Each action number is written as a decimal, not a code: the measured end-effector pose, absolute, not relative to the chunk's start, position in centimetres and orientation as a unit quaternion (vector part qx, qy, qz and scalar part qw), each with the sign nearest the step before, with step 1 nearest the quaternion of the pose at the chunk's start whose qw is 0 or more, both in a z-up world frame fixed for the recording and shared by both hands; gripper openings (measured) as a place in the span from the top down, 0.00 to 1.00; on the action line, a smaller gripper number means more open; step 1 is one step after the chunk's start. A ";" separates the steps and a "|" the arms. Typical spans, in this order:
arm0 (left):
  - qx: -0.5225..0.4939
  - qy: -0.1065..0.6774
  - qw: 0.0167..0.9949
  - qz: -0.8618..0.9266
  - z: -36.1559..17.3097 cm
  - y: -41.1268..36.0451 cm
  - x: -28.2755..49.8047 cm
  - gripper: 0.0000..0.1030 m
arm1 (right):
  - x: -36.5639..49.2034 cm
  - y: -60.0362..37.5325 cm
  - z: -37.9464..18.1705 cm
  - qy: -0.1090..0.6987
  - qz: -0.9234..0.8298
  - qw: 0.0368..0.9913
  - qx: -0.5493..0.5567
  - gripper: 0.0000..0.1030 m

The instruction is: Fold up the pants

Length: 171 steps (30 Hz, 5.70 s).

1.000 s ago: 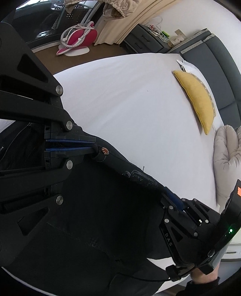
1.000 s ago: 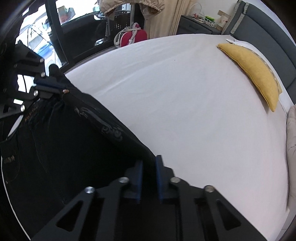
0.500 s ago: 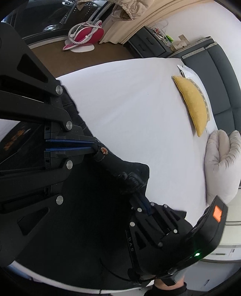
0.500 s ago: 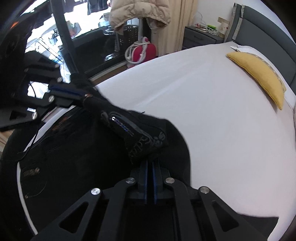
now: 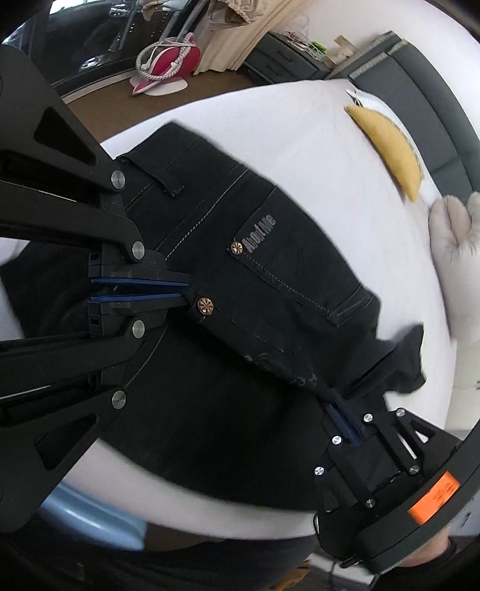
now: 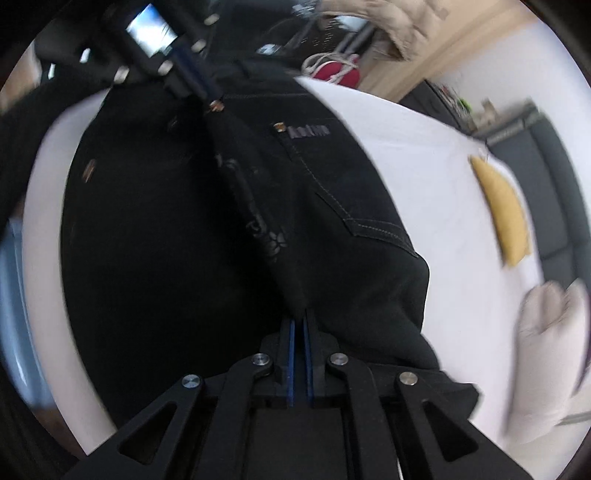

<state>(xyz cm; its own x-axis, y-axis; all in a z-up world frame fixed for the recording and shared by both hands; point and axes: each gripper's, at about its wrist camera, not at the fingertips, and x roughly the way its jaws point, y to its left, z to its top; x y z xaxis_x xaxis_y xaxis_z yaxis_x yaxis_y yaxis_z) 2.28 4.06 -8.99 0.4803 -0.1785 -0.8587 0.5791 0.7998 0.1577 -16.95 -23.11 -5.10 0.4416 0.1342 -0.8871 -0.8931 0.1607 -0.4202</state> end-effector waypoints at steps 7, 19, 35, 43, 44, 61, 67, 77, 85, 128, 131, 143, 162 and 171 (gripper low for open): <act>0.243 0.468 0.813 -0.246 -10.4 3.1 -3.8 0.98 | -22.9 -23.2 -6.4 0.339 0.378 0.655 -0.559 0.95; 0.250 0.474 0.806 -0.252 -10.6 3.6 -7.1 0.98 | -25.2 -22.4 -7.8 0.325 0.356 0.660 -0.577 0.95; 0.224 0.481 0.814 -0.236 -10.4 5.1 -4.3 0.93 | -27.8 -21.5 -9.3 0.322 0.333 0.673 -0.577 0.93; 0.166 0.494 0.824 -0.222 -6.5 7.5 -4.8 0.87 | -28.8 -21.1 -9.9 0.321 0.310 0.687 -0.574 0.92; 0.150 0.488 0.831 -0.223 -5.7 7.4 -4.5 0.87 | -28.9 -21.0 -10.0 0.321 0.307 0.688 -0.574 0.92; 0.034 0.538 0.820 -0.192 -12.9 -0.4 4.1 0.88 | -29.1 -22.5 -8.1 0.343 0.272 0.764 -0.474 0.71; 0.033 0.542 0.818 -0.189 -12.9 -1.7 5.2 0.88 | -23.6 -29.2 -0.9 0.396 0.272 0.844 -0.240 0.24; 0.026 0.540 0.823 -0.175 -13.1 -0.2 3.8 0.88 | -0.8 -41.8 0.8 0.470 0.030 0.882 0.028 0.32; -0.002 0.546 0.817 -0.186 -13.1 0.8 4.4 0.88 | 10.5 -41.4 -7.4 0.555 -0.088 0.826 0.031 0.33; 0.035 0.548 0.821 -0.159 -12.9 -1.8 4.6 0.87 | -17.3 -71.2 -11.7 0.310 -0.167 0.751 0.558 0.34; 0.031 0.549 0.819 -0.162 -12.9 -1.7 4.6 0.87 | -16.0 -71.6 -11.9 0.319 -0.154 0.754 0.553 0.88; 0.006 0.555 0.811 -0.183 -12.3 0.7 5.5 0.87 | -24.2 -72.6 -9.9 0.221 -0.209 0.752 0.584 0.96; 0.003 0.550 0.814 -0.189 -12.1 1.0 4.9 0.87 | -22.2 -76.6 -12.6 0.296 -0.221 0.756 0.541 0.95; 0.000 0.526 0.831 -0.182 -12.0 1.2 3.3 0.87 | -23.7 -73.3 -5.7 0.293 -0.207 0.801 0.478 0.61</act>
<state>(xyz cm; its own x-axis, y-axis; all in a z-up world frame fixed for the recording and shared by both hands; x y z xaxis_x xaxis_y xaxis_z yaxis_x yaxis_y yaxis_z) 3.30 1.25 -11.96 0.3814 -0.3023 -0.8736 0.3022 0.9339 -0.1912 -23.67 -73.25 -5.74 0.7417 -0.0518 -0.6687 0.6132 0.4565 0.6447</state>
